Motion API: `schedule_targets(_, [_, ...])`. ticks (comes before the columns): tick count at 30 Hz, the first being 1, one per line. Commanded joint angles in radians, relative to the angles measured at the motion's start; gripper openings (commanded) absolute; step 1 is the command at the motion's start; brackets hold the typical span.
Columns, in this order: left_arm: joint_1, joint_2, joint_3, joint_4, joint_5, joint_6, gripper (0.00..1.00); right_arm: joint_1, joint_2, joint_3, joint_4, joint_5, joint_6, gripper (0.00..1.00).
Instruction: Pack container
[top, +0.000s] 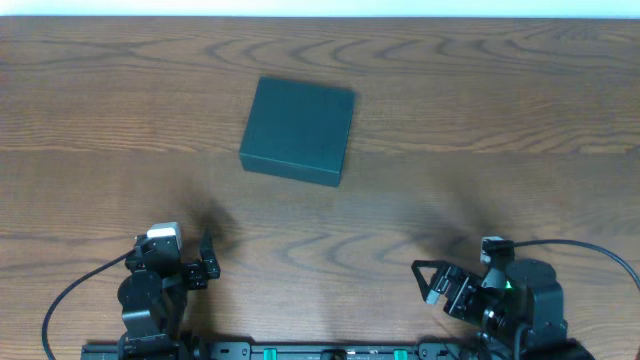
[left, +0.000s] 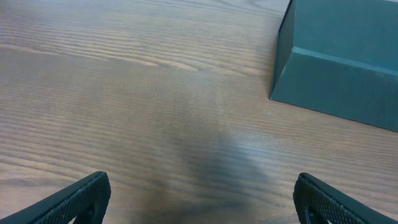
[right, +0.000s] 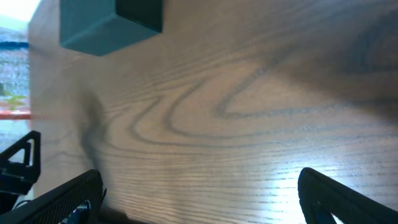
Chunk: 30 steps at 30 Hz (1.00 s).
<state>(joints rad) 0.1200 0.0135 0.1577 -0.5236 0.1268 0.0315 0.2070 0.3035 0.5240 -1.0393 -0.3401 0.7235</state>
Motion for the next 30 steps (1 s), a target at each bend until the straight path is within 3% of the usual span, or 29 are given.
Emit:
schedule_targets(1, [0.001, -0.009, -0.015, 0.003, -0.006, 0.017, 0.95, -0.002, -0.094, -0.011, -0.001, 0.000, 0.005, 0.99])
schedule_targets(7, [0.001, -0.009, -0.015, 0.003, -0.006, 0.017, 0.95, 0.002, -0.299, -0.072, -0.003, -0.001, 0.005, 0.99])
schedule_targets(14, [0.001, -0.009, -0.015, 0.003, -0.006, 0.017, 0.95, 0.004, -0.298, -0.214, -0.008, 0.003, 0.006, 0.99])
schedule_targets(18, [0.001, -0.009, -0.015, 0.003, -0.006, 0.017, 0.95, 0.003, -0.298, -0.312, 0.158, -0.001, 0.057, 0.99])
schedule_targets(28, [0.001, -0.009, -0.015, 0.003, -0.006, 0.017, 0.95, 0.004, -0.298, -0.328, 0.179, 0.000, 0.056, 0.99])
schedule_targets(30, [0.001, -0.009, -0.015, 0.003, -0.006, 0.017, 0.95, 0.004, -0.298, -0.328, 0.187, 0.074, 0.018, 0.99])
